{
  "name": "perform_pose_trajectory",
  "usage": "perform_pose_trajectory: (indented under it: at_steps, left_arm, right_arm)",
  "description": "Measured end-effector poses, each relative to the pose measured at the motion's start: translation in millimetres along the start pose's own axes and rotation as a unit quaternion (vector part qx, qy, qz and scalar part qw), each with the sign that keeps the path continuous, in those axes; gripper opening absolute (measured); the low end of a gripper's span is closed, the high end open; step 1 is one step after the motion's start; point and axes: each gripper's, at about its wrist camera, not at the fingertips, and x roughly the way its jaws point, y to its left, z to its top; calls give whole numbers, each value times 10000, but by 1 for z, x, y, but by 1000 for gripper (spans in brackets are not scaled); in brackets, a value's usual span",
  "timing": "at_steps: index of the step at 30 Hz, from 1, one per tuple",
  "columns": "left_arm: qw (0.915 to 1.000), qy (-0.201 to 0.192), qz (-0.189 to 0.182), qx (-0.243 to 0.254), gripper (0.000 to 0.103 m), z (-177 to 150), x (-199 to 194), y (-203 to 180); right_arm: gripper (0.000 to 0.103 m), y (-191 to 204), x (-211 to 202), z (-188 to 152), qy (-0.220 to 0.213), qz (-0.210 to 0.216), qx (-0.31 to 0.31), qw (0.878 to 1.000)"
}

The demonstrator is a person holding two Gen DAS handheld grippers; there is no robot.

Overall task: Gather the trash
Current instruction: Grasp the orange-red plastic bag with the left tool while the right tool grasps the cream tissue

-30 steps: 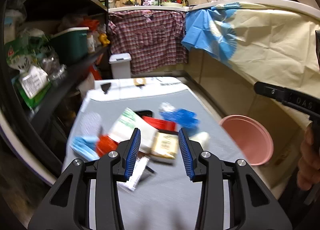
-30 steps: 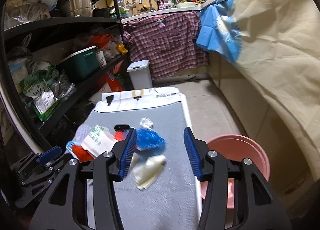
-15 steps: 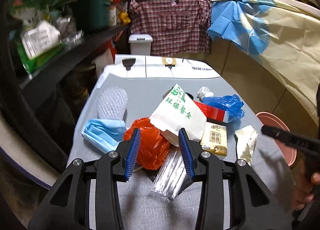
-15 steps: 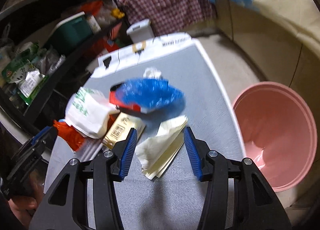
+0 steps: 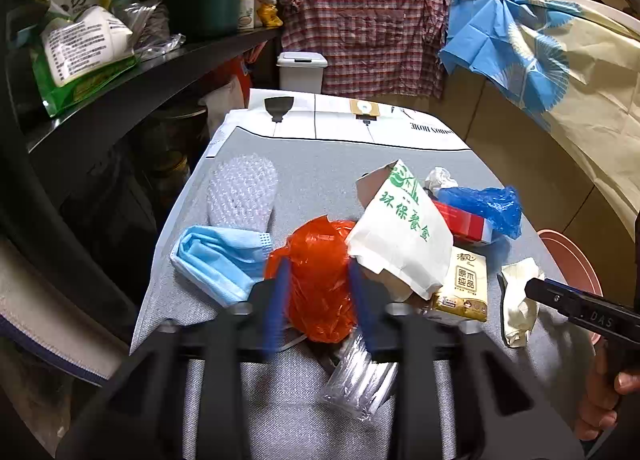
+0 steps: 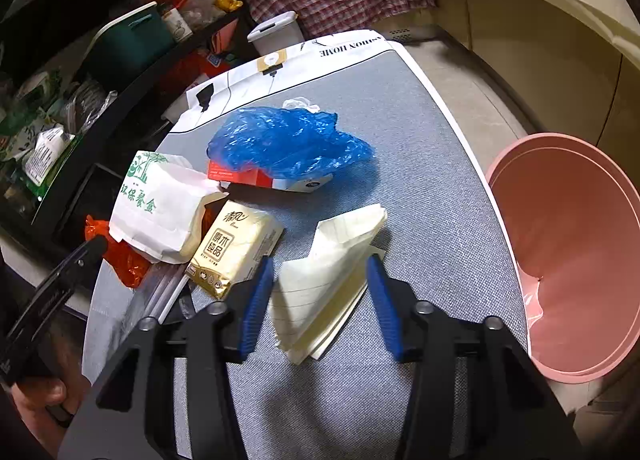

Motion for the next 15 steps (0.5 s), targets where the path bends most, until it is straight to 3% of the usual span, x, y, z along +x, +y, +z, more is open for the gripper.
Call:
perform_pose_trajectory:
  at_steps: [5, 15]
  left_arm:
    - [9999, -98, 69, -22, 20, 6, -8, 0]
    - [9983, -508, 267, -119, 19, 23, -43, -1]
  right_arm:
    - [14, 4, -8, 0, -62, 75, -137, 9999]
    - [11, 19, -46, 0, -525, 162, -528, 9971]
